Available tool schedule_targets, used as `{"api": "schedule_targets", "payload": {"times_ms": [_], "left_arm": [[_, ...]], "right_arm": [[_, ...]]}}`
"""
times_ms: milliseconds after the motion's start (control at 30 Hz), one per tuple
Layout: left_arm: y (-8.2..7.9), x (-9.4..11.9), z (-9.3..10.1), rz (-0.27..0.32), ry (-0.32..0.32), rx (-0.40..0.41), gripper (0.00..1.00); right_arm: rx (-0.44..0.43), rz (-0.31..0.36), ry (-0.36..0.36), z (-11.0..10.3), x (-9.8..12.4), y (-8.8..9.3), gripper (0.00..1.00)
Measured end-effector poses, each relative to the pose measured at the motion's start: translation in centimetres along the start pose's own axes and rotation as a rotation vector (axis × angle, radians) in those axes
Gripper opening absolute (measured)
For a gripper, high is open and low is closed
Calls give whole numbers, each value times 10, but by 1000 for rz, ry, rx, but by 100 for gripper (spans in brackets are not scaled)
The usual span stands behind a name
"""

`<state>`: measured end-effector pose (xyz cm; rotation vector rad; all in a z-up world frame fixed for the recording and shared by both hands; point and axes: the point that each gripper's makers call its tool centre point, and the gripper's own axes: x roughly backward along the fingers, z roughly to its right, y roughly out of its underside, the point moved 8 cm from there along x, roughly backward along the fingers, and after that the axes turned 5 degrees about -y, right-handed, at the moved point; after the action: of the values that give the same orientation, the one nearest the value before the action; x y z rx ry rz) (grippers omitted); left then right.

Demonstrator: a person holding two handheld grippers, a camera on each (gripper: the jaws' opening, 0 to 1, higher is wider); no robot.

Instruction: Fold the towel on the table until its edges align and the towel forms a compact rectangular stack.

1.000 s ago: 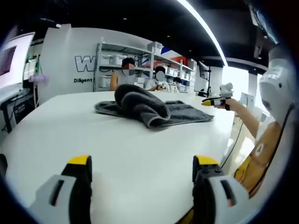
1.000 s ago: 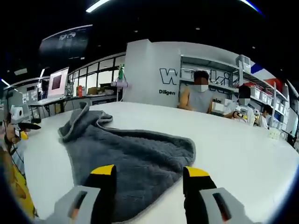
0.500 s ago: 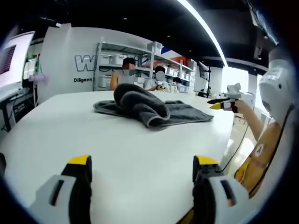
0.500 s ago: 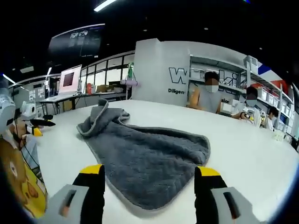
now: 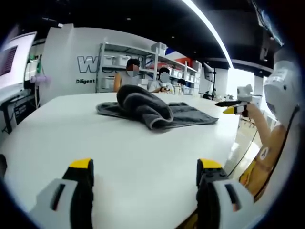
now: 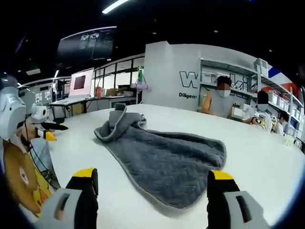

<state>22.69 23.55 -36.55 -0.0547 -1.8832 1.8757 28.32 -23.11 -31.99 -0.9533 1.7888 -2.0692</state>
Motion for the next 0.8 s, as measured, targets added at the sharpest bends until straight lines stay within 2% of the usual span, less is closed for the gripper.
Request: {"api": "schedule_targets", "payload": {"times_ms": [433,633,800], "left_arm": [[-2,2,0,-1,-4,-8,94],[-12,1,-2,-5,-2,-44,94],[-24,-2,-9,-14,0,-111,94]], "right_arm": [[-28,21,-2,-13,10,6,99],[-39,17,25,-12,14,12,99],[-54,41,34,-11,20,14,99]]}}
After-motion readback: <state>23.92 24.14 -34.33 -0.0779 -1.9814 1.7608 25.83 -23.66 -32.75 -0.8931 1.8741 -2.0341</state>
